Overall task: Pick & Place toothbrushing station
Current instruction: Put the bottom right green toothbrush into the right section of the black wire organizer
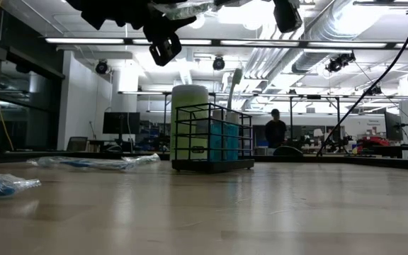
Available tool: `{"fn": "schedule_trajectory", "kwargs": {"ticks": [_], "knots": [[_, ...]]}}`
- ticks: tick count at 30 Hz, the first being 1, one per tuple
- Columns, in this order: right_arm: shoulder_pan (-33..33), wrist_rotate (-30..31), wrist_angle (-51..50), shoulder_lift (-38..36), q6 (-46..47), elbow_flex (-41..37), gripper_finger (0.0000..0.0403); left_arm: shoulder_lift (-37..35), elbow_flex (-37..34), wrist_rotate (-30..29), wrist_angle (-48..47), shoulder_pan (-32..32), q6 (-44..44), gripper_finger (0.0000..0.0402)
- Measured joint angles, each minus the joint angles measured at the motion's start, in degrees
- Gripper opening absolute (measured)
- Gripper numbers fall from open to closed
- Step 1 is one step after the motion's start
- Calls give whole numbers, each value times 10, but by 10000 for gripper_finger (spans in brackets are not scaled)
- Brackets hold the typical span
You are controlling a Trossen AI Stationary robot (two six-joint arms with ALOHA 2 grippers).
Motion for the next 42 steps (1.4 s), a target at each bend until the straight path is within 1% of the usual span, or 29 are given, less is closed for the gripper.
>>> {"fn": "schedule_trajectory", "kwargs": {"ticks": [5, 15, 18, 24, 25, 36, 42], "knots": [[-4, -8, 18, 0, -18, 0, 4, 0, 0, 0, 5, 0, 0, 120], [-9, -18, 36, 0, -20, 0, 4, 16, -1, -6, 22, 0, 0, 116], [-8, -17, 38, 0, -16, 0, 4, 17, -1, -12, 23, 0, -1, 97], [-8, -20, 42, 0, -13, 0, 4, 19, -1, -15, 23, 1, -3, 24], [-7, -20, 41, 0, -11, 0, 4, 19, -1, -15, 22, 1, -3, 17], [-7, -20, 39, 0, -5, 0, 3, 19, -1, -13, 23, 1, -3, 17], [-4, -17, 24, 0, 63, 0, 8, 19, -1, -11, 21, 0, 4, 16]]}}
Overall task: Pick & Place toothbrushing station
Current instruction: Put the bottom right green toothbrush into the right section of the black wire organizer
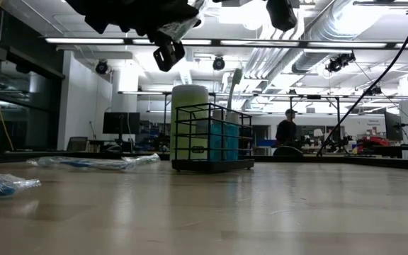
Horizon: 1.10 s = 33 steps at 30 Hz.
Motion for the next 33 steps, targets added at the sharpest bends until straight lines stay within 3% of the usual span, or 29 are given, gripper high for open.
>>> {"fn": "schedule_trajectory", "kwargs": {"ticks": [9, 15, 24, 33], "knots": [[18, 0, -53, 0, 9, 0, 37, 0, 0, 3, 1, 0, 9, 16], [30, 9, -54, 0, 69, 0, 73, 0, 0, 0, 1, 0, 8, 16], [35, 45, -57, 0, 324, 0, 104, 0, 0, -4, -32, -1, 67, 16], [50, -8, -84, 0, 542, 0, 106, 0, 0, -83, -93, -28, 153, 16]]}}
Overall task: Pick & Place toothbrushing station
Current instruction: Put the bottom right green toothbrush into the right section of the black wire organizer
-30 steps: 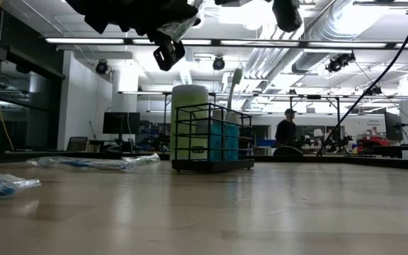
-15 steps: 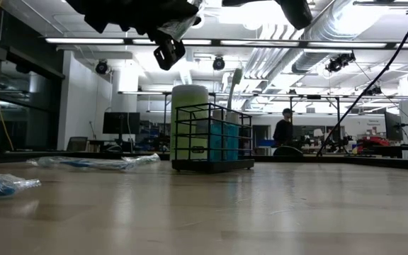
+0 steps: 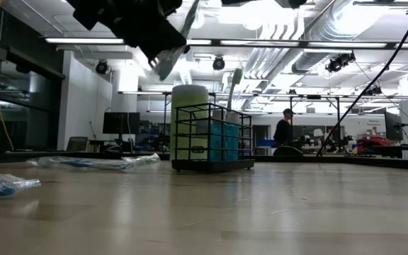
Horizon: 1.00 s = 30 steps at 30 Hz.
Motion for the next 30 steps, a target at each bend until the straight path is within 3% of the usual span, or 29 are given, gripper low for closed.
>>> {"fn": "schedule_trajectory", "kwargs": {"ticks": [9, 15, 23, 30], "knots": [[9, -84, -4, 0, 169, 0, 106, 0, 0, -110, -6, -51, 89, 16], [9, -119, -6, 0, 217, 0, 105, 0, 0, -195, -5, -84, 126, 16], [6, -142, -2, 0, 244, 0, 105, 0, 0, -265, 9, -113, 104, 16], [1, -183, 14, -12, 263, 0, 105, 0, 1, -267, -22, -132, 52, 16]]}}
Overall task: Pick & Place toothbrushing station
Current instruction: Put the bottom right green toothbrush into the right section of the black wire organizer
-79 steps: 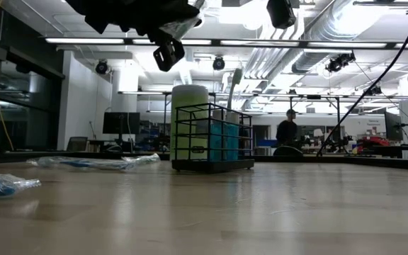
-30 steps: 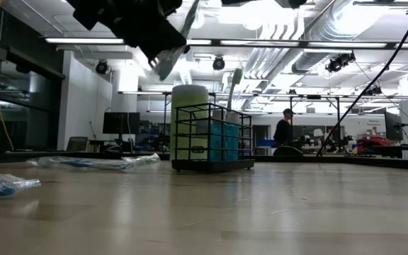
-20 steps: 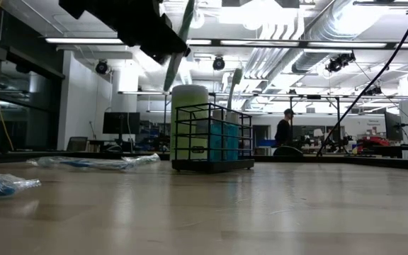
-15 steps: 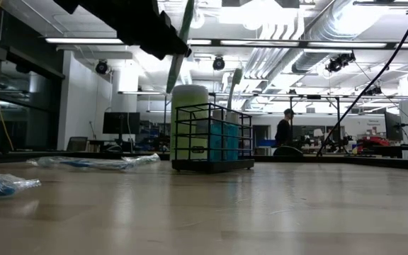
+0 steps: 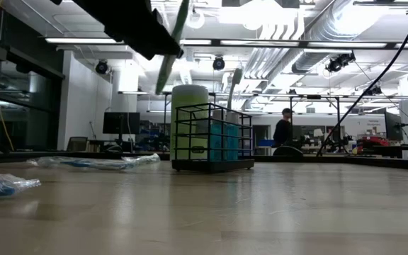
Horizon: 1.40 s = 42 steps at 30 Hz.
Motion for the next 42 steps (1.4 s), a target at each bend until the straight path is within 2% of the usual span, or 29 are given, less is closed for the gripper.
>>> {"fn": "schedule_trajectory", "kwargs": {"ticks": [4, 8, 13, 21, 42], "knots": [[-16, -62, -2, -3, 35, 0, 105, 0, 0, 1, -2, -15, -13, 16], [-30, -98, -1, -3, 49, 0, 105, 0, 0, -8, 16, -33, -13, 16], [-39, -112, 18, -2, 51, 0, 105, 0, 0, -22, 13, -41, -13, 16], [-51, -128, 48, -2, 53, 0, 105, 0, 0, -105, 17, -40, -40, 16], [-82, -174, 89, -1, 38, 0, 105, 0, 0, -105, 31, -44, -40, 16]]}}
